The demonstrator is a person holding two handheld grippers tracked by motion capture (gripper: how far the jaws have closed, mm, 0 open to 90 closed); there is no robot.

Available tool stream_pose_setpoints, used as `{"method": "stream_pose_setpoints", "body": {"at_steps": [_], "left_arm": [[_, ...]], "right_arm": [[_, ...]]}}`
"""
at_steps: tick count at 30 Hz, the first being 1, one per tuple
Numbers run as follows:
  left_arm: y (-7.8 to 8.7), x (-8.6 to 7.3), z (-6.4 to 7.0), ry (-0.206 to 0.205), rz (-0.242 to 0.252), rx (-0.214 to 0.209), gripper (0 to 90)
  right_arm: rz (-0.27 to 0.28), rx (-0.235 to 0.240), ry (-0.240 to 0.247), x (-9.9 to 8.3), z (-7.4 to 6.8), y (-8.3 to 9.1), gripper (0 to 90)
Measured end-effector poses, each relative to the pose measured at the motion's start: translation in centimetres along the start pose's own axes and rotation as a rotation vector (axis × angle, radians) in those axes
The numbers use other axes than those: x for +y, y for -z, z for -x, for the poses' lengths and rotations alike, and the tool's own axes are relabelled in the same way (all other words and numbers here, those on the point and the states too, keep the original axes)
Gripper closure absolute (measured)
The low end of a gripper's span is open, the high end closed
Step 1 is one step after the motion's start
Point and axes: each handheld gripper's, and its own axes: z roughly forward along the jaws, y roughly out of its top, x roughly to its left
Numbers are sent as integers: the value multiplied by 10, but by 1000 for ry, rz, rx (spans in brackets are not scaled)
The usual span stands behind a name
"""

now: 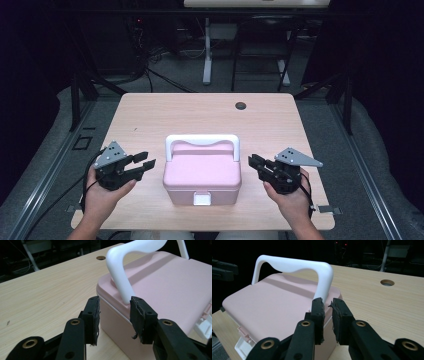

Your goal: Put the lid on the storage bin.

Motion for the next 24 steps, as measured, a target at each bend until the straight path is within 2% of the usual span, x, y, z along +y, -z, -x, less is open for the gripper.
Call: {"method": "stream_pose_setpoints", "body": {"at_steps": [8, 15, 18, 20, 21, 24], "left_arm": [[-8, -4, -19, 42, 11, 49, 588], [-17, -14, -44, 107, 20, 115, 583], [-21, -20, -49, 125, 13, 137, 567], [-22, -21, -49, 123, 9, 139, 565], [-24, -26, -50, 130, 3, 146, 552], [-27, -31, -51, 142, -5, 143, 525]], "right_arm": [[-13, -12, -24, 2, 8, -8, 765], [-25, -52, -72, -2, 25, -18, 736], [-27, -68, -83, -6, 30, -21, 721], [-27, -81, -78, -9, 32, -22, 718], [-29, -104, -78, -14, 35, -23, 708], [-34, -131, -83, -22, 41, -26, 697]]}}
